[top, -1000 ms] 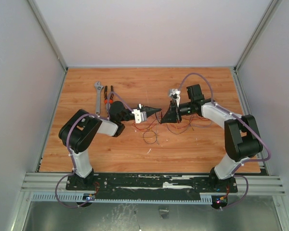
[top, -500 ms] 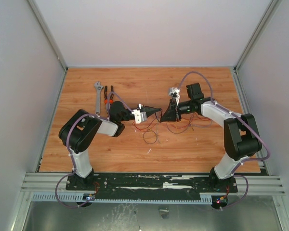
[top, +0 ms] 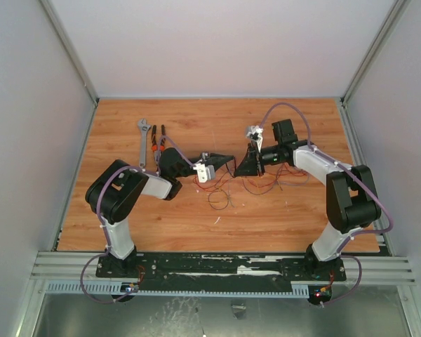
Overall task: Zip-tie the wires
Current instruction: Tie the cable at the center of the board.
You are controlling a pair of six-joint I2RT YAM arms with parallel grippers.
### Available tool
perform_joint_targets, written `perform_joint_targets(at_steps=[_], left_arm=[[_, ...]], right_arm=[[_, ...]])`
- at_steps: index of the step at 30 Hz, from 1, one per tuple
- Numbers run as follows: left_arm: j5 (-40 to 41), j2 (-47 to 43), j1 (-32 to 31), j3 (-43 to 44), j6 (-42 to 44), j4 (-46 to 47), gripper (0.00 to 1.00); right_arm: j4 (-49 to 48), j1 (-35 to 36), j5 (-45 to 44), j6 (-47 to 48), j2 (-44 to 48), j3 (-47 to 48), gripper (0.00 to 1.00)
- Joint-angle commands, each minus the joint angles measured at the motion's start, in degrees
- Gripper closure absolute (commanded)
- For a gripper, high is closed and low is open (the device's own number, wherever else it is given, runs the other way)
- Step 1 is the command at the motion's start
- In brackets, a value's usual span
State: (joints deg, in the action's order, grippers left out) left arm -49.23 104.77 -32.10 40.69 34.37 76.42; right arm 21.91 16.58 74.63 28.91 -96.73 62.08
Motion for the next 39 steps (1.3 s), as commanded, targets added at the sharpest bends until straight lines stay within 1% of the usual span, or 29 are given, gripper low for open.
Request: perform_joint_targets(at_steps=[1, 12, 32, 39], left_arm=[[1.68, -2.02, -0.64, -0.73, 3.99, 0.43, 1.00], [2.65, -2.41, -1.22, -1.00, 6.07, 0.40, 1.00], [3.57, -2.41, -1.29, -1.31, 6.75, 0.30, 1.00], [4.57, -2.63, -1.48, -1.51, 10.35, -1.31, 1.00]], right_arm=[[1.36, -0.59, 2.02, 0.23, -0.54, 1.61, 1.00], [4.74, -0.68, 2.10, 1.92, -2.04, 3.07, 1.00], [7.01, -1.37, 3.14, 4.09, -2.27, 3.98, 1.00], [8.23, -1.34, 3.48, 4.93, -3.36, 4.56, 1.00]])
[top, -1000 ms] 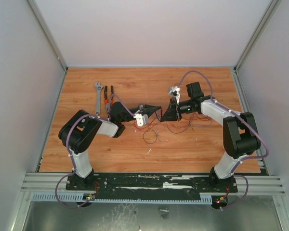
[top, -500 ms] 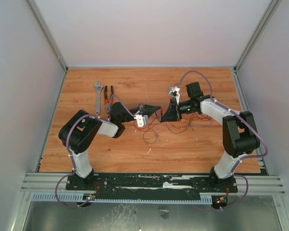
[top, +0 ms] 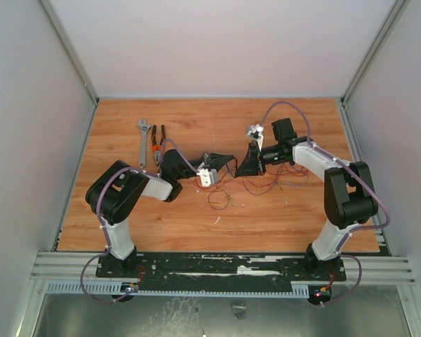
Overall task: Zip-tie the wires
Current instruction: Tie the cable at the center of the board.
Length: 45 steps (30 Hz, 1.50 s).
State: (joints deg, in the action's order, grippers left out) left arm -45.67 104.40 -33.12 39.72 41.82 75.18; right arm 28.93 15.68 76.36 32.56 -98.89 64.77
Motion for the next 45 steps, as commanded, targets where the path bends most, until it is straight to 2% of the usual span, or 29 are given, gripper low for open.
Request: perform_joint_targets(at_steps=[1, 45], left_arm=[[1.04, -2.19, -0.46, -0.60, 2.95, -0.03, 1.00], [1.15, -1.68, -1.08, -0.46, 3.37, -0.03, 1.00]], right_arm=[[1.22, -0.47, 1.83, 1.28, -1.40, 1.93, 1.00], [1.65, 0.18, 1.95, 1.54, -1.83, 3.05, 1.00]])
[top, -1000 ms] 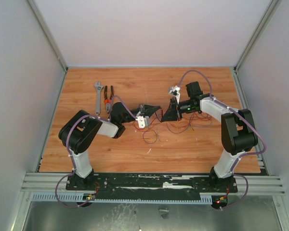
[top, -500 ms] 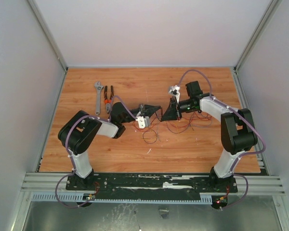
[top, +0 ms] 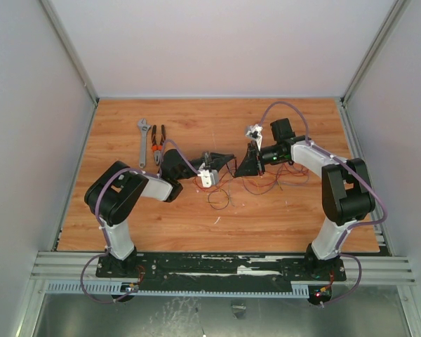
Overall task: Zip-tie the wires
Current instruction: Tie the cable at the center of the board.
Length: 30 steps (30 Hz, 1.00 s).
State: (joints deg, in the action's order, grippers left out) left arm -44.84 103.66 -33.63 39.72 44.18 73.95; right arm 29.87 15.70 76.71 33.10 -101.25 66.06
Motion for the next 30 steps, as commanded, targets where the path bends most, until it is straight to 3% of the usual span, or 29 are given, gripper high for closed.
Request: perform_joint_targets(at_steps=[1, 30], left_arm=[[0.28, -0.98, -0.56, -0.44, 1.04, 1.19, 1.00], [0.80, -0.66, -0.76, -0.66, 0.29, 1.57, 1.00]], right_arm=[[0.67, 0.20, 1.56, 1.00, 0.53, 1.86, 1.00], [2.96, 0.38, 1.60, 3.41, 1.06, 1.70, 1.00]])
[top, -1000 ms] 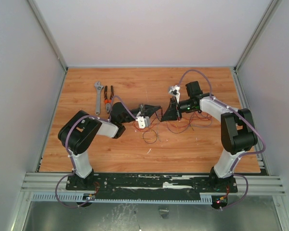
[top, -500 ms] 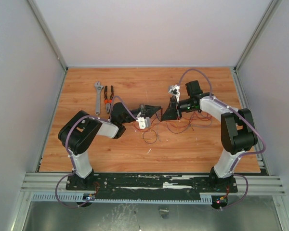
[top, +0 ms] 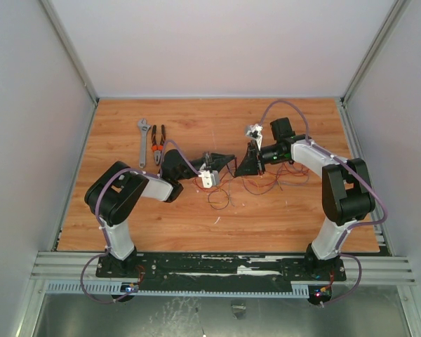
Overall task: Zip-tie the wires
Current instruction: Tie the cable at the center of the board.
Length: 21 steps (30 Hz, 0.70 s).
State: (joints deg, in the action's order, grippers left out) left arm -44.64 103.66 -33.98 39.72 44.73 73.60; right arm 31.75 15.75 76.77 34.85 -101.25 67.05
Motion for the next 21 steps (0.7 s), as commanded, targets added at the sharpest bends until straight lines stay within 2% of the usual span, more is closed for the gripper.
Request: perform_joint_targets(at_steps=[1, 21], left_arm=[[0.57, -0.61, -0.39, -0.63, -0.48, 2.02, 1.00], [0.39, -0.76, -0.47, -0.71, -0.71, 2.69, 1.00]], right_arm=[[1.31, 0.34, 1.34, 2.01, 1.03, 0.30, 1.00], [2.34, 0.34, 2.49, 3.50, 0.70, 1.29, 1.00]])
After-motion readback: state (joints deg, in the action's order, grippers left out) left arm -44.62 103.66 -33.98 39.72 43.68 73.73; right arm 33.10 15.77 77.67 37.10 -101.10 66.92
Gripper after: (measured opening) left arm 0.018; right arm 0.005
